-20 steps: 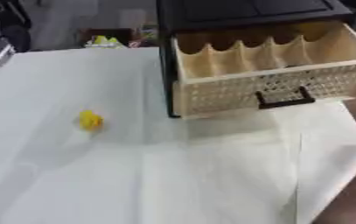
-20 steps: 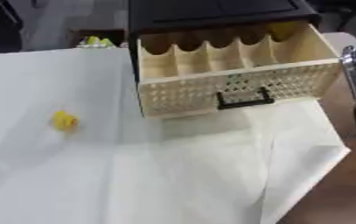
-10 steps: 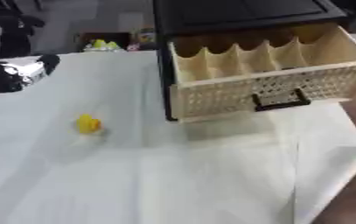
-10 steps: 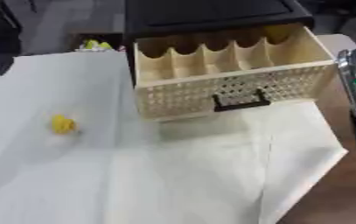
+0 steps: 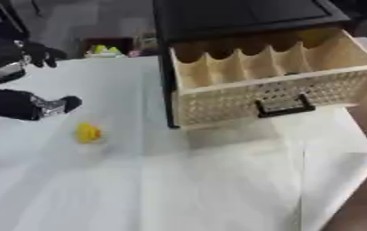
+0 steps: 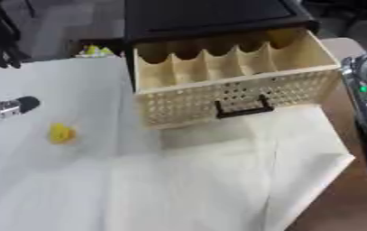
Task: Pick up objects from table and place into drawer.
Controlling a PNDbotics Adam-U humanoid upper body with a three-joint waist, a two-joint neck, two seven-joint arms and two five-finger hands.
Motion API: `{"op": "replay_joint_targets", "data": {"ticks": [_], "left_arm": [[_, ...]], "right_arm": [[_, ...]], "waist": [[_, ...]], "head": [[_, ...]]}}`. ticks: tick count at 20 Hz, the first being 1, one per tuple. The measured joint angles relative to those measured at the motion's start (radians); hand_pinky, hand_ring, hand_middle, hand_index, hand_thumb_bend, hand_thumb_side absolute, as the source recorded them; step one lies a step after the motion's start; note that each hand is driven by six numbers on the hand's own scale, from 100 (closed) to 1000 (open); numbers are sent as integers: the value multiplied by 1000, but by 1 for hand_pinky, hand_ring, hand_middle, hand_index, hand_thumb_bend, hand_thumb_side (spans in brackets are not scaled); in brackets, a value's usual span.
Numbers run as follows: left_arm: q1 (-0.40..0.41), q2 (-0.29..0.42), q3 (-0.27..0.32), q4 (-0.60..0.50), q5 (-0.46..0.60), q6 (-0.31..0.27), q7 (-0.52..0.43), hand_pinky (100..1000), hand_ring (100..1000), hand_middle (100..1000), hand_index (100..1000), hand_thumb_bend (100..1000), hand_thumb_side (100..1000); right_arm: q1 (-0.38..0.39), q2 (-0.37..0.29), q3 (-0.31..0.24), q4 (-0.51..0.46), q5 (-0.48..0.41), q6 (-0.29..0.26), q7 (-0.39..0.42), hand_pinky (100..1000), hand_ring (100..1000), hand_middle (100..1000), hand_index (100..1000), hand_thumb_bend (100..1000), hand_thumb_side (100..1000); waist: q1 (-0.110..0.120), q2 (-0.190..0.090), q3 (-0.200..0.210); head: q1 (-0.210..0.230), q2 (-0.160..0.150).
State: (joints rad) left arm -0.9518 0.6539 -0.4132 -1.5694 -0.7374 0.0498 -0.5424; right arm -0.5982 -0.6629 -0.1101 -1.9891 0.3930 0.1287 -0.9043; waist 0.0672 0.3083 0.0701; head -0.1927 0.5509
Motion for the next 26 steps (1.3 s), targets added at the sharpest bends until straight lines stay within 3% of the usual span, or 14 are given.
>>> {"op": "replay_joint_targets", "data": {"ticks": [11, 26], "left_arm": [[-8, -33, -54, 69, -38, -78, -52, 745, 773, 801, 944, 486, 718], [-19, -86, -52, 221, -27, -89, -54, 707, 757, 769, 909, 406, 673]], "right_arm": [[0, 4, 5, 0, -7, -1, 0, 543, 701, 620, 863, 100, 1000], [-1, 16, 5, 0, -16, -3, -1, 534, 696, 613, 860, 100, 1000]], "waist": [[4, -1, -8], [8, 0, -30]], "head": [[1, -3], [15, -8]]}}
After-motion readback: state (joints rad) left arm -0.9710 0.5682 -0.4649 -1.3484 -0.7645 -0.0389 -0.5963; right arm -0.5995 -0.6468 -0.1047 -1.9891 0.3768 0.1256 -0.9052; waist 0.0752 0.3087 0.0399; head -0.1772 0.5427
